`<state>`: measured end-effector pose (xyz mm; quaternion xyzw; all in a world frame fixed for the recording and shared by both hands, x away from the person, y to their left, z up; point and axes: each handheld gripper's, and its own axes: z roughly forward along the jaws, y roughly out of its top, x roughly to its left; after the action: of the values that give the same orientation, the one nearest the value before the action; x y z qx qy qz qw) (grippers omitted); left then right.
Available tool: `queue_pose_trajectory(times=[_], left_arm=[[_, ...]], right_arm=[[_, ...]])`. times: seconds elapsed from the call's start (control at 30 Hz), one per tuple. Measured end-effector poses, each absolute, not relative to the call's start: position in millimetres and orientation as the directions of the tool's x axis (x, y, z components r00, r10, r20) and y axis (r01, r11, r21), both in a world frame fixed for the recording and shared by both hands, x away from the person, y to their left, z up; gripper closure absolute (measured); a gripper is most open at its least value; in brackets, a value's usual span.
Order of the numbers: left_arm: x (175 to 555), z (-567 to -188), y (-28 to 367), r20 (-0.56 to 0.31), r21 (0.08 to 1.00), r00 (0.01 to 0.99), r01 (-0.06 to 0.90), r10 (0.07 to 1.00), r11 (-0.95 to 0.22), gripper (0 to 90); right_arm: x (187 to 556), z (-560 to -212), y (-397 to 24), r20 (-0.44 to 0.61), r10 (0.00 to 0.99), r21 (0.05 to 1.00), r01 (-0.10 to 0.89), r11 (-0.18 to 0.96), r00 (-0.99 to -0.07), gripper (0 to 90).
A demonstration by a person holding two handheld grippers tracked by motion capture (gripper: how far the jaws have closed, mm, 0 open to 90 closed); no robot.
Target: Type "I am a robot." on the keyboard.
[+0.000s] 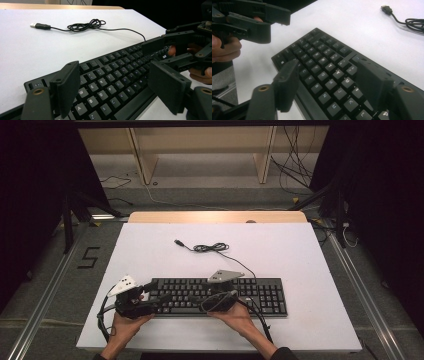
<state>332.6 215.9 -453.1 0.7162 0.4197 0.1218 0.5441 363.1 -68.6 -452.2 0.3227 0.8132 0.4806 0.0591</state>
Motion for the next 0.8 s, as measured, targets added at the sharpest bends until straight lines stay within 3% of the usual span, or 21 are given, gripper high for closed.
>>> queue_pose_trajectory(times=[0.6,0.8], left_arm=[[333,-453,218,-0.279,0.883,0.610,0.467,0.742,-0.051,25.3],[333,-453,218,-0.279,0.882,0.609,0.468,0.743,-0.053,25.3]], right_arm=[[364,-463,-51,0.198,0.563,0.782,0.476,0.403,-0.802,86.0],[364,-469,-43,0.197,0.561,0.760,0.487,0.431,-0.804,90.0]])
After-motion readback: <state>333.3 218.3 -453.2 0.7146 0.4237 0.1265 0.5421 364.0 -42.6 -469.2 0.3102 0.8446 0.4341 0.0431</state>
